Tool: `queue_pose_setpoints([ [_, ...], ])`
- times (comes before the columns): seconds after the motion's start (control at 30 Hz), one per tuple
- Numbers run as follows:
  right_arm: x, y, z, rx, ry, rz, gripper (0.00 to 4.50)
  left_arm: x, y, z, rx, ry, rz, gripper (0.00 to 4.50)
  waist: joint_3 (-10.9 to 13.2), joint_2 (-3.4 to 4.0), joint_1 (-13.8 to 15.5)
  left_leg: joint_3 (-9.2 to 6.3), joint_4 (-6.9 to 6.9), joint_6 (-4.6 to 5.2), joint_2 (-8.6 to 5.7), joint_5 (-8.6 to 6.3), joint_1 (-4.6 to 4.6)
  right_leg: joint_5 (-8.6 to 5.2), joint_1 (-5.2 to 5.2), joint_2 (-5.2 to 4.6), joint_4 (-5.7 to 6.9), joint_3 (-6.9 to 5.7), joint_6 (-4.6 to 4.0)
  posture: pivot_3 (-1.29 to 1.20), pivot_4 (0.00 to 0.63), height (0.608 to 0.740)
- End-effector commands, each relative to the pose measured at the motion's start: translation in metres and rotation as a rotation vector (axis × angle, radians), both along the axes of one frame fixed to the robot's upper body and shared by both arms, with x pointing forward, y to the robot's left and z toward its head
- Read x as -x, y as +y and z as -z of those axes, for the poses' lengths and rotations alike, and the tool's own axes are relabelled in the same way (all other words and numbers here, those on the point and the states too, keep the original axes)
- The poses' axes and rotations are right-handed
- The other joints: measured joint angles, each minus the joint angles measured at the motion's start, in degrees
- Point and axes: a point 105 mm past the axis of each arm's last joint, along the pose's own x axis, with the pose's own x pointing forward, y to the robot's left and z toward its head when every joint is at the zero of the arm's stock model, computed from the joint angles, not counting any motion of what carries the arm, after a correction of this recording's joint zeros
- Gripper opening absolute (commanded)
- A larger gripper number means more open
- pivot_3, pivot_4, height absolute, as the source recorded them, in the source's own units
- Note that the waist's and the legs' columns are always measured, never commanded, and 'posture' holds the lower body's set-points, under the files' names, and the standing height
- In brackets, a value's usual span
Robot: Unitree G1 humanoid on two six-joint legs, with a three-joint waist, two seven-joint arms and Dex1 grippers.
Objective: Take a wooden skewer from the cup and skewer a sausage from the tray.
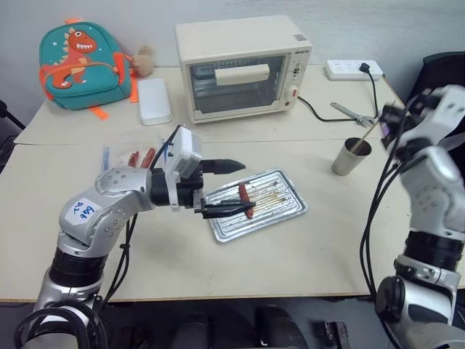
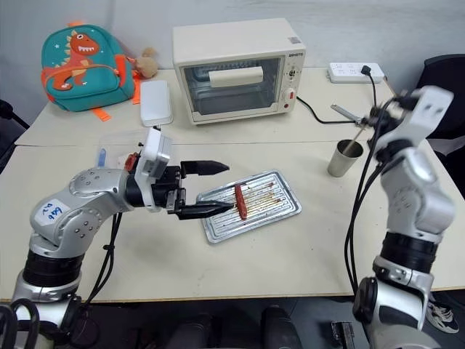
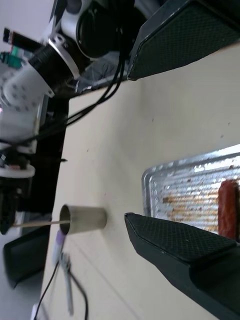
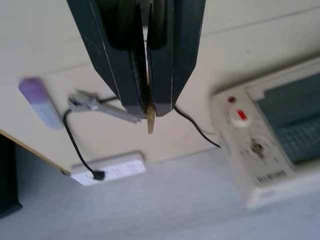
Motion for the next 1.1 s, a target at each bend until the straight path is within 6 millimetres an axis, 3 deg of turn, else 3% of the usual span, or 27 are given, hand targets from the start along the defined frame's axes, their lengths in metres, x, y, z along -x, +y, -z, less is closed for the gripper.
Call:
queue_pose_setpoints([
  [0.03,0.012,0.022,-0.016,-0.147,0.036,-0.153,0.04,-0.009,0.005,-0.011,0.074,-0.080,-0.100,4.50,0.0,0.00,0.1,-0.03,0.01,0.00,0.00,0.00,-0.01,0.00,0.02,-0.01,-0.01,-0.03,0.00,0.00,0.150,0.740],
  [0.17,0.010,0.068,-0.008,-0.420,0.158,-0.407,0.04,-0.019,-0.006,-0.016,0.143,-0.128,-0.143,4.50,0.0,0.00,0.0,-0.04,0.06,0.00,-0.02,0.00,-0.07,0.00,0.02,-0.06,0.00,-0.05,0.00,0.00,0.150,0.740],
  [0.4,0.030,0.124,0.007,-0.558,0.320,-0.650,0.04,-0.039,-0.024,-0.020,0.211,-0.166,-0.182,4.50,0.0,0.00,0.1,-0.07,0.14,0.02,-0.06,-0.01,-0.25,0.01,-0.07,-0.09,0.00,-0.12,0.01,0.00,0.150,0.740],
  [0.63,0.041,0.146,0.011,-0.645,0.371,-0.695,0.04,-0.038,-0.037,-0.019,0.237,-0.159,-0.157,4.50,0.0,0.00,-0.3,-0.06,0.13,0.04,-0.03,-0.01,-0.30,0.01,-0.10,-0.05,-0.04,-0.11,0.03,0.00,0.150,0.740],
  [1.0,0.043,0.153,0.007,-0.683,0.364,-0.682,0.04,-0.034,-0.034,-0.023,0.304,-0.170,-0.239,4.50,0.0,-0.01,-0.1,-0.08,0.14,0.04,-0.01,-0.01,-0.31,0.01,-0.09,-0.06,-0.08,-0.11,0.03,0.00,0.150,0.740],
  [1.1,0.043,0.152,0.008,-0.682,0.363,-0.675,0.00,-0.034,-0.030,-0.027,0.337,-0.164,-0.267,3.90,0.0,0.00,0.0,-0.09,0.14,0.05,-0.01,-0.02,-0.33,0.01,-0.09,-0.06,-0.10,-0.12,0.03,0.00,0.150,0.740],
])
